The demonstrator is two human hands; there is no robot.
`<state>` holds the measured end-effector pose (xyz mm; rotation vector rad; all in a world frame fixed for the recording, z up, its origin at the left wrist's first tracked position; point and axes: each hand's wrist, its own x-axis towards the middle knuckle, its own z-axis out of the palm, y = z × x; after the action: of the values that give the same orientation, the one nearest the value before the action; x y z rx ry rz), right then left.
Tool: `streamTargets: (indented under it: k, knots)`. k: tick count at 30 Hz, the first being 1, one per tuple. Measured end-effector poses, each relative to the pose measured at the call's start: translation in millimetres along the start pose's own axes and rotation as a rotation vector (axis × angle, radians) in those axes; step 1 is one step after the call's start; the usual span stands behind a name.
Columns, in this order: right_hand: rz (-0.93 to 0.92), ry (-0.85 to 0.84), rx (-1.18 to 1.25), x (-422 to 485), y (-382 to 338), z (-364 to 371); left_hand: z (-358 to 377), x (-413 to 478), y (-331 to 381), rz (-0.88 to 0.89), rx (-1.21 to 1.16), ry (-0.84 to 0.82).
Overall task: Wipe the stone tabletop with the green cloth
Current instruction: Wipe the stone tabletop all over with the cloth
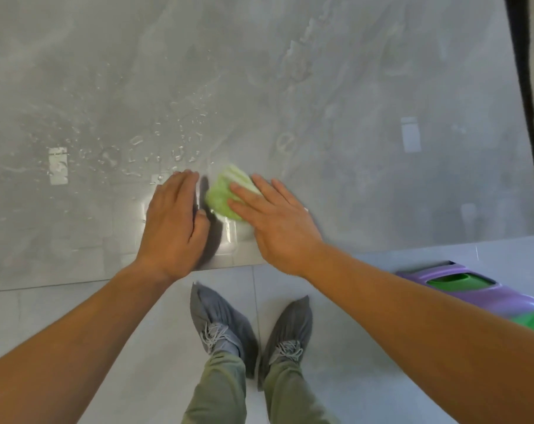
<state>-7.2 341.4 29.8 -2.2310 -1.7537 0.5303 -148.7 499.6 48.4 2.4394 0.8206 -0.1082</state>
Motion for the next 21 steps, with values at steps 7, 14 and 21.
streamTargets:
  k: [7,14,21]
  knots:
    - [-0.036,0.004,-0.02,-59,-2,11,16,-4,20,0.068,0.066,0.002]
    - [0.693,0.338,0.107,-75,91,-33,31,-6,28,0.074,0.153,-0.079]
    - [0.295,0.148,-0.017,-97,25,5,23,-5,21,0.103,0.182,-0.1]
